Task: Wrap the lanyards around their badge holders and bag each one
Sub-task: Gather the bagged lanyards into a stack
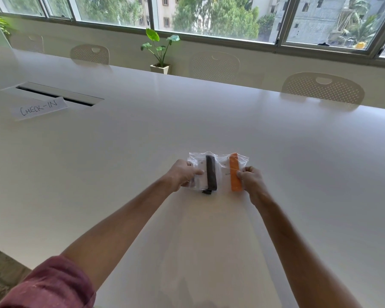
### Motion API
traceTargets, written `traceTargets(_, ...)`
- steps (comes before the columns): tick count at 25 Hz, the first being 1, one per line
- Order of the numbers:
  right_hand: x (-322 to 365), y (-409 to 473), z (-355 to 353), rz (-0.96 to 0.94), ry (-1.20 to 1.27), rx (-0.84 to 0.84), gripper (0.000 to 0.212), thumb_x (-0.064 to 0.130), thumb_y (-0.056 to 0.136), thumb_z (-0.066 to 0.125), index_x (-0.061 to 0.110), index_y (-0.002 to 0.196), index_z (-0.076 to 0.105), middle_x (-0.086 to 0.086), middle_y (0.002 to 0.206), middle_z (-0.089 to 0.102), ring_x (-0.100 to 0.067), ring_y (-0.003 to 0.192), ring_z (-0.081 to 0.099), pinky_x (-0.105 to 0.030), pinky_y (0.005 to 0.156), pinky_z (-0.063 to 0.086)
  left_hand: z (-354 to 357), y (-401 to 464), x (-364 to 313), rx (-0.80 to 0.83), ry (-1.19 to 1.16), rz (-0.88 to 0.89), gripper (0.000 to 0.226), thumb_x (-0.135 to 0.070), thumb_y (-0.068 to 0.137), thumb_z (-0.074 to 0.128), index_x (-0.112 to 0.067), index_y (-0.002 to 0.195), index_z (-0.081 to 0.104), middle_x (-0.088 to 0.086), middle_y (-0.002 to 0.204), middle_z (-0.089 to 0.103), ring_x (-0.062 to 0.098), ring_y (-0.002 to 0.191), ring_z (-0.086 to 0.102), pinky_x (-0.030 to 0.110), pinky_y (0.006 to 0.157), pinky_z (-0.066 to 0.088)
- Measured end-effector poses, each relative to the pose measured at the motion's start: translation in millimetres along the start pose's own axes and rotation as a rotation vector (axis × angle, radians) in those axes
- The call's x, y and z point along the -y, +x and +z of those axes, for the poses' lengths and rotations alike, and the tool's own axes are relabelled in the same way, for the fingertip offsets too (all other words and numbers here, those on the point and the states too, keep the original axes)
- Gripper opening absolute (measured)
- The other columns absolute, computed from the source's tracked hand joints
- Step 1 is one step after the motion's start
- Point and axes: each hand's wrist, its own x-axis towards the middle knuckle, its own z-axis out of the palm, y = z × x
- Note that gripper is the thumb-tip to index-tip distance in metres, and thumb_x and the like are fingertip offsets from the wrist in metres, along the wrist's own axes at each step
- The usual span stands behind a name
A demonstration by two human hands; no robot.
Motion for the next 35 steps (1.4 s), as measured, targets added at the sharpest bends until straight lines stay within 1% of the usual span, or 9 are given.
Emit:
traceTargets(3,-1,2,1,0.012,0.018,0.011,0.012,0.008,0.085,0.059,0.015,0.074,0.057,-0.01,0.08,0.064,-0.024,0.072,0.062,-0.039,0.066,0.052,2,-2,7,-0.053,-0.036,-0.012,0.016,-0.009,0.078,0.073,-0.003,0.09,0.065,0.013,0.083,0.063,0.024,0.076,0.061,0.035,0.069,0.049)
traceTargets(10,6,5,16,0.061,0.036,0.081,0.014,0.007,0.089,0.059,0.015,0.077,0.058,-0.01,0.082,0.066,-0.022,0.07,0.064,-0.04,0.067,0.056,-8,-14,20,-0.131,-0.226,-0.078,0.015,-0.003,0.078,0.072,-0.012,0.075,0.061,0.009,0.077,0.065,0.021,0.068,0.061,0.028,0.063,0.05)
traceTargets(12,11,4,25,0.07,0.043,0.142,0.014,0.006,0.091,0.057,0.014,0.079,0.057,-0.01,0.083,0.065,-0.021,0.07,0.064,-0.037,0.062,0.056,-16,-20,23,-0.157,-0.3,-0.084,0.021,-0.002,0.078,0.072,-0.014,0.069,0.058,0.005,0.071,0.064,0.015,0.059,0.059,0.023,0.055,0.047)
traceTargets(14,16,1,41,0.085,0.056,0.235,0.011,0.007,0.093,0.055,0.011,0.084,0.057,-0.01,0.082,0.065,-0.021,0.07,0.065,-0.034,0.054,0.054,-24,-26,26,-0.182,-0.369,-0.089,0.025,-0.001,0.077,0.073,-0.016,0.066,0.055,0.004,0.069,0.063,0.014,0.057,0.056,0.027,0.06,0.043)
traceTargets(18,28,-13,84,0.064,0.057,0.362,0.01,0.006,0.095,0.052,0.01,0.086,0.056,-0.01,0.083,0.063,-0.022,0.071,0.064,-0.034,0.058,0.053,-50,-40,37,-0.282,-0.467,-0.096,0.019,0.0,0.077,0.072,-0.013,0.075,0.058,0.003,0.071,0.065,0.014,0.059,0.058,0.026,0.06,0.046)
traceTargets(24,52,-27,153,0.051,0.022,0.526,0.005,0.007,0.096,0.051,0.008,0.093,0.055,-0.012,0.091,0.064,-0.021,0.08,0.065,-0.03,0.061,0.053,-109,-59,54,-0.427,-0.587,-0.094,0.022,0.001,0.077,0.072,-0.012,0.068,0.058,0.005,0.07,0.065,0.01,0.05,0.061,0.017,0.044,0.045)
traceTargets(29,78,-39,230,0.018,-0.008,0.595,0.007,0.005,0.095,0.051,0.009,0.091,0.056,-0.012,0.094,0.063,-0.023,0.085,0.065,-0.033,0.067,0.055,-178,-58,64,-0.486,-0.647,-0.085,0.018,0.004,0.079,0.068,-0.009,0.071,0.059,0.013,0.08,0.064,0.024,0.064,0.061,0.037,0.069,0.055)
traceTargets(32,98,-40,280,0.004,-0.013,0.612,0.009,0.006,0.096,0.051,0.01,0.089,0.056,-0.012,0.094,0.063,-0.024,0.086,0.065,-0.036,0.073,0.056,-228,-49,65,-0.504,-0.655,-0.071,0.017,0.005,0.079,0.068,-0.008,0.072,0.059,0.013,0.08,0.067,0.024,0.061,0.064,0.034,0.058,0.057)
traceTargets(35,120,-38,336,-0.022,-0.043,0.611,0.014,0.006,0.096,0.05,0.01,0.084,0.056,-0.008,0.086,0.062,-0.019,0.076,0.063,-0.029,0.061,0.053,-282,-35,66,-0.512,-0.665,-0.058,0.015,0.003,0.079,0.068,-0.007,0.077,0.059,0.013,0.082,0.069,0.024,0.061,0.067,0.032,0.058,0.056)
